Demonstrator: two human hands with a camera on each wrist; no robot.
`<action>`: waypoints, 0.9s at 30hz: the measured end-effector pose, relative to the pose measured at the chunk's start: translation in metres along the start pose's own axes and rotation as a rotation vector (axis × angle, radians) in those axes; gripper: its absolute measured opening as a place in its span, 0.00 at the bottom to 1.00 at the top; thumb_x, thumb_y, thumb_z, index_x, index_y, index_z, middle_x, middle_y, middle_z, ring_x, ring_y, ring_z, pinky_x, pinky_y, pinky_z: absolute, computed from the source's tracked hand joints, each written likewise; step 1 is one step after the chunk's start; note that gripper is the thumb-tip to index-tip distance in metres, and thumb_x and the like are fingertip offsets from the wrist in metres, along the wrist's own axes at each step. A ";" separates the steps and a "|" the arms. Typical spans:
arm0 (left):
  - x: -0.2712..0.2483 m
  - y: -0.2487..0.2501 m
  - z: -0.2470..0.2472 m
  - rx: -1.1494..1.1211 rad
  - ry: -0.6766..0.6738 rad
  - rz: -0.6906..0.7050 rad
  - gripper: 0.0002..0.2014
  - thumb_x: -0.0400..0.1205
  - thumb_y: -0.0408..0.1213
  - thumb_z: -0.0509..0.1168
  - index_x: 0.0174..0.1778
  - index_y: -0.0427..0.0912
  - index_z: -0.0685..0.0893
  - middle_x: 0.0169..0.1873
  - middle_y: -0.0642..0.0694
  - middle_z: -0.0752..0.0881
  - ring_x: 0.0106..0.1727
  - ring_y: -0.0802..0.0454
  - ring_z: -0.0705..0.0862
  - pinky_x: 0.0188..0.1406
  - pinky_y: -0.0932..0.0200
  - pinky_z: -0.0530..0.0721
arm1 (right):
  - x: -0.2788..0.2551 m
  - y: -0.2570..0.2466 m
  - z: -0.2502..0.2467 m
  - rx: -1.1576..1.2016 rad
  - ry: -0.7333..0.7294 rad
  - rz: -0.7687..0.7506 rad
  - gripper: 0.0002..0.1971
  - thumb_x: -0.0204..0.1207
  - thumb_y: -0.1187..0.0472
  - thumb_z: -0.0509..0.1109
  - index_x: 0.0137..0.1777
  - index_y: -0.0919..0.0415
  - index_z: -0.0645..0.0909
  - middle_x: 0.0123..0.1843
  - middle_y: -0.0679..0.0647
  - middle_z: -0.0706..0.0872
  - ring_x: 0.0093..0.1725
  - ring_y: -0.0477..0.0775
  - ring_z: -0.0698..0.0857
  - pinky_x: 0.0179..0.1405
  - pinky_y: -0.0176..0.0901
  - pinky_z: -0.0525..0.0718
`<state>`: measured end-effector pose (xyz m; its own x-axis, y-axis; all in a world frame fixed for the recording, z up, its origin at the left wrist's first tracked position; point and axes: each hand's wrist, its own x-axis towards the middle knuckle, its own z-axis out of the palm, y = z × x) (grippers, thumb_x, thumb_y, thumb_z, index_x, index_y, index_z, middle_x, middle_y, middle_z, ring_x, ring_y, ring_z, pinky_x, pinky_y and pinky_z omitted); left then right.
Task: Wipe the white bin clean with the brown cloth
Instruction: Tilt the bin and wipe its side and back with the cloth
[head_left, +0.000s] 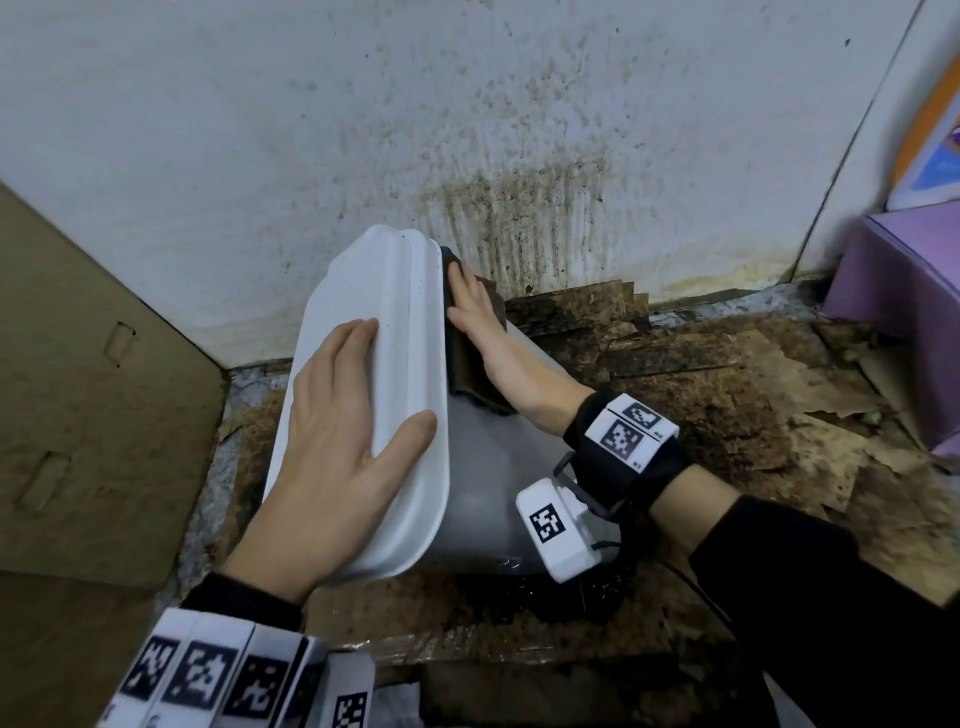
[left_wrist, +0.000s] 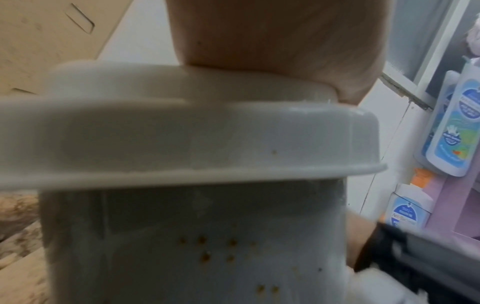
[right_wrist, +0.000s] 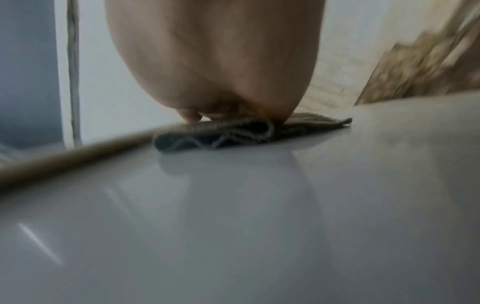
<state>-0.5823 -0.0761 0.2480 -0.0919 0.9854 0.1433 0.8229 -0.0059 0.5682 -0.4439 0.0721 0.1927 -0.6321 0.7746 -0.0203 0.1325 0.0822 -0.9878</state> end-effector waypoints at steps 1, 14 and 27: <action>0.000 0.000 0.000 -0.002 0.003 0.000 0.41 0.80 0.65 0.54 0.88 0.52 0.53 0.84 0.59 0.56 0.86 0.60 0.52 0.84 0.53 0.53 | 0.001 0.000 -0.001 -0.056 -0.019 -0.017 0.30 0.95 0.50 0.45 0.90 0.47 0.35 0.91 0.42 0.32 0.89 0.42 0.31 0.88 0.47 0.36; -0.002 -0.005 -0.002 -0.013 0.012 -0.012 0.40 0.81 0.64 0.55 0.88 0.56 0.52 0.84 0.63 0.55 0.86 0.65 0.50 0.84 0.56 0.52 | -0.014 0.127 -0.045 -0.248 0.037 0.348 0.31 0.94 0.45 0.41 0.90 0.49 0.32 0.92 0.45 0.32 0.90 0.43 0.33 0.90 0.54 0.37; 0.001 0.003 0.001 0.008 0.002 -0.004 0.42 0.80 0.65 0.53 0.88 0.54 0.51 0.85 0.62 0.52 0.87 0.61 0.48 0.84 0.54 0.51 | -0.006 0.064 -0.019 0.002 0.201 0.329 0.28 0.94 0.50 0.45 0.91 0.49 0.41 0.93 0.47 0.38 0.91 0.48 0.37 0.88 0.51 0.35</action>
<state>-0.5792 -0.0746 0.2496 -0.0966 0.9851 0.1424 0.8267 -0.0003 0.5626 -0.4171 0.0845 0.1326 -0.3933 0.8670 -0.3060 0.3019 -0.1926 -0.9337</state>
